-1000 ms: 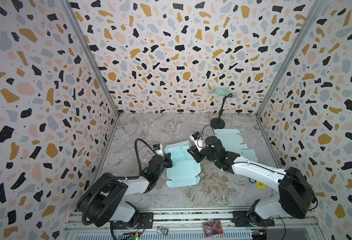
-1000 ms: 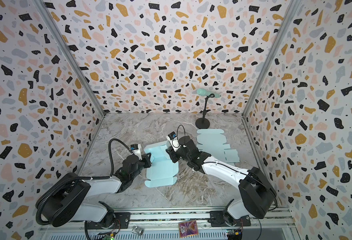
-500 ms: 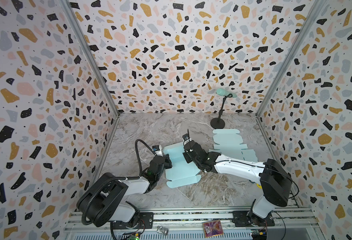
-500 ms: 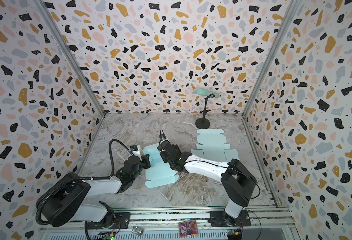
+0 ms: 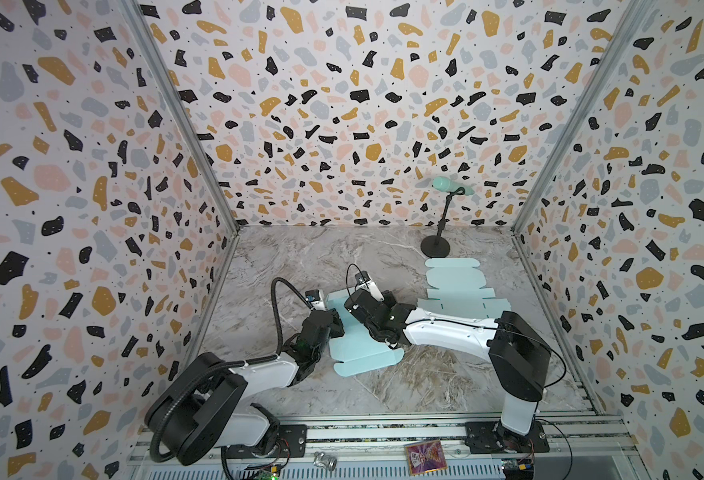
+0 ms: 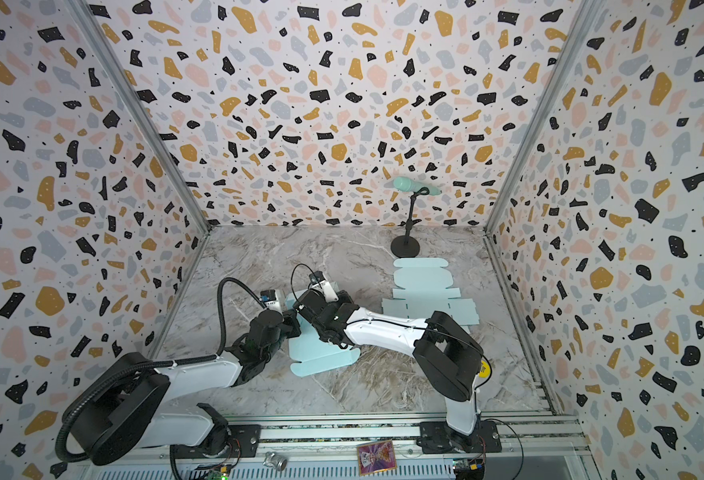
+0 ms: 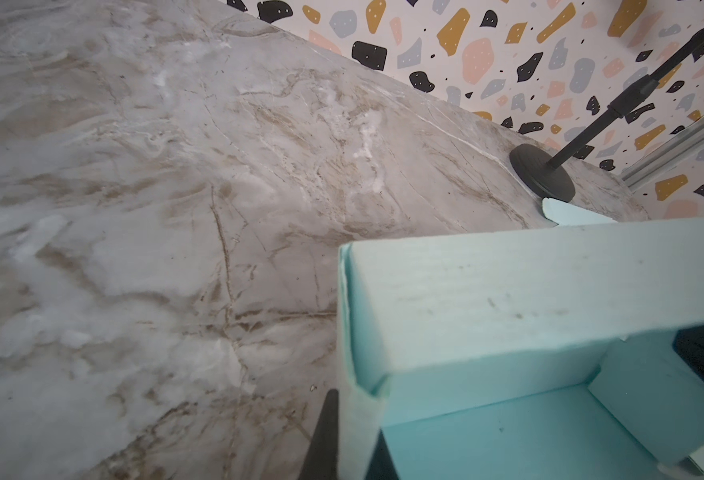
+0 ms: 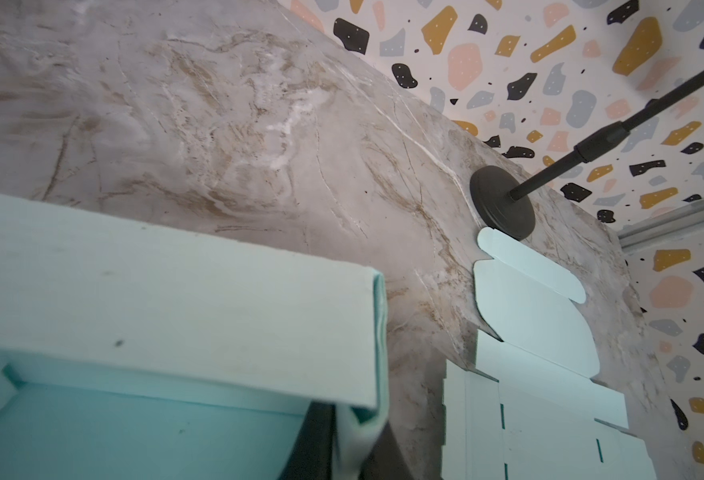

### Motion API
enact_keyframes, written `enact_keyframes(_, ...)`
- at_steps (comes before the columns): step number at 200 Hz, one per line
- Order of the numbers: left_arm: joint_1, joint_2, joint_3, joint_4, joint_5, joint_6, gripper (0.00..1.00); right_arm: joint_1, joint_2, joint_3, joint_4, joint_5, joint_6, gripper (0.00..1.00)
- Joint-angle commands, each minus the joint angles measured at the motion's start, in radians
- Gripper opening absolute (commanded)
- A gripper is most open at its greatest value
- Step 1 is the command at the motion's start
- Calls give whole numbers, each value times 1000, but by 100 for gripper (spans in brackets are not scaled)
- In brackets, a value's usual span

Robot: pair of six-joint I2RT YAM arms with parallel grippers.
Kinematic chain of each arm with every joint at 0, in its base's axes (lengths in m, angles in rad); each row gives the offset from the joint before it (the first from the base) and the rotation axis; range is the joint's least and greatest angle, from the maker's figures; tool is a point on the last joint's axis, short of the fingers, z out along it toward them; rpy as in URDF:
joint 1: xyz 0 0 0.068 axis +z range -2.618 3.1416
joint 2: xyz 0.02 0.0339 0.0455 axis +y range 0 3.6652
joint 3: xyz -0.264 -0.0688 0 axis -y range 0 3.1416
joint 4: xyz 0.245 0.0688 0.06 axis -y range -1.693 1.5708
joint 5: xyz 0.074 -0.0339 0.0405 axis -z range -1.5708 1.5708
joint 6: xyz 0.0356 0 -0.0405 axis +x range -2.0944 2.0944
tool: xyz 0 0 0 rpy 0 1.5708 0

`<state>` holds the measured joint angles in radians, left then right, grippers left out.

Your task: Fold the paper box

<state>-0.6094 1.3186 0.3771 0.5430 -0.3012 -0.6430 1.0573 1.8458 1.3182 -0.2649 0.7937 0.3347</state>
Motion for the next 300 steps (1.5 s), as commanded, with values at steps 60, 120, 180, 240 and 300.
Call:
enact_keyframes(60,-32,-82,149,-76,68,-35,0,-6,15,70,-79,-13,57,13)
enact_keyframes(120,-39,-76,165,-111,49,-52,0,-10,-53,18,-10,-54,77,22)
enact_keyframes(180,-39,-24,177,-108,4,-33,0,-6,-176,-75,73,-101,68,39)
enact_keyframes(240,-39,5,201,-148,-33,2,0,17,-302,-209,186,-211,102,68)
enact_keyframes(300,-39,38,234,-125,-2,155,0,113,-579,-383,275,-200,93,81)
